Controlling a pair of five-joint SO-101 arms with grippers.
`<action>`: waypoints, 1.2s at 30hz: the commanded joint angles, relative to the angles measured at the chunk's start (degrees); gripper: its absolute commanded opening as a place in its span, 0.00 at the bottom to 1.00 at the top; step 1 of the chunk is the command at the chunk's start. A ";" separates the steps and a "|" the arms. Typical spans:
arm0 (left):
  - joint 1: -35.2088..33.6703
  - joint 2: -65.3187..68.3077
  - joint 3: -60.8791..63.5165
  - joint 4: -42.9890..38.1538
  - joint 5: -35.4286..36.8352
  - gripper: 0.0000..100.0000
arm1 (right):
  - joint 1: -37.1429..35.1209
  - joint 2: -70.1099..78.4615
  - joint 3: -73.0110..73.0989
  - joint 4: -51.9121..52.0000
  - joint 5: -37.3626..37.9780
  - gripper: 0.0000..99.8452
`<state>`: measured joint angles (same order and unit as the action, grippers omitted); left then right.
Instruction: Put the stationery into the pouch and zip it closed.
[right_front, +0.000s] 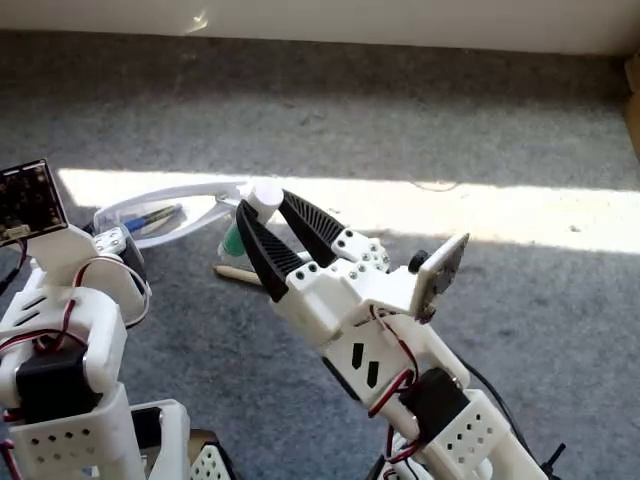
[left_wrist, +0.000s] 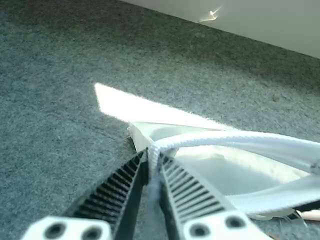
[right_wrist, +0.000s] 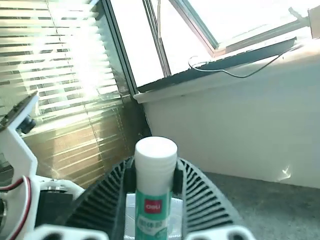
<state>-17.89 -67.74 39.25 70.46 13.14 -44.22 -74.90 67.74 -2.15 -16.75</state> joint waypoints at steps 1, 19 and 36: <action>0.84 -1.54 -0.57 -1.32 -0.35 0.01 | -0.66 -1.19 1.71 -9.19 0.53 0.01; 0.75 -1.54 -0.04 -1.58 -0.35 0.01 | -0.66 25.89 2.33 -40.22 0.62 0.01; 0.75 -1.63 -0.04 -1.67 -0.35 0.01 | -5.67 36.09 2.86 -47.43 0.70 0.01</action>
<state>-17.89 -68.09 39.78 70.46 13.14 -47.56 -38.59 70.81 -48.40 -16.66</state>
